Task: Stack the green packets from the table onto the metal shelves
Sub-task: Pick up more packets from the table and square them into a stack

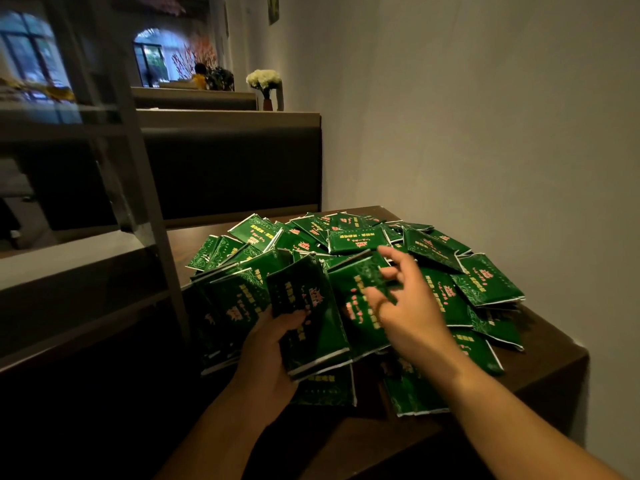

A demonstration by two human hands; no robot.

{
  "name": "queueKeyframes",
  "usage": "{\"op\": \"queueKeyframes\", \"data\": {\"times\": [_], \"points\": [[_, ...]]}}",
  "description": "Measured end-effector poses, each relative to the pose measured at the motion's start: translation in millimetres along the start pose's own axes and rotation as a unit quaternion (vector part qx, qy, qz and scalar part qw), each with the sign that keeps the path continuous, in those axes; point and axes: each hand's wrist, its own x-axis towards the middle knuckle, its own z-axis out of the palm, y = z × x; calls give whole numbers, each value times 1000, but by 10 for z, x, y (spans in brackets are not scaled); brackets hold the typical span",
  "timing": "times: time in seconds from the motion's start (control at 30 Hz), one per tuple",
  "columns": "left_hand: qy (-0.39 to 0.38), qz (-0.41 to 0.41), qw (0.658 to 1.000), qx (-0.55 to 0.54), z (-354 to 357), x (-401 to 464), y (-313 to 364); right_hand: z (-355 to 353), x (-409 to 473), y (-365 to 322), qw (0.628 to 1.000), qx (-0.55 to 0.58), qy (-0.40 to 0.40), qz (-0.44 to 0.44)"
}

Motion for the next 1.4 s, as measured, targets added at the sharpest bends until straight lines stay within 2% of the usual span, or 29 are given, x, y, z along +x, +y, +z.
{"op": "queueKeyframes", "data": {"times": [0.17, 0.3, 0.5, 0.57, 0.67, 0.73, 0.87, 1.03, 1.17, 1.27, 1.4], "points": [[27, 33, 998, 47, 38, 5, -20, 250, -69, -70, 991, 100, -76, 37], [35, 42, 997, 58, 45, 17, -10, 357, -67, -111, 991, 95, -79, 44], [29, 70, 996, 50, 37, 40, -19, 322, -87, -157, 980, 154, -107, 69], [31, 91, 994, 59, 27, 37, -31, 283, -113, -172, 986, 108, -120, 51], [51, 153, 978, 132, 9, 32, -56, 295, -161, -166, 983, -37, -177, 14], [50, 188, 968, 156, 2, 29, -70, 350, -205, -163, 979, -54, -197, 15], [3, 227, 953, 201, 16, -9, -101, 463, -237, -64, 982, -86, -167, 28], [-27, 211, 940, 267, -11, -6, -211, 565, -309, 97, 982, -100, -160, 31], [6, 213, 937, 275, -11, -29, -171, 529, -301, 49, 982, -113, -150, 8], [51, 206, 958, 192, 80, -88, -81, 484, -279, -19, 989, -110, -91, -33], [107, 145, 983, 36, 279, -187, 33, 508, -251, -86, 997, -66, -24, -40]]}}
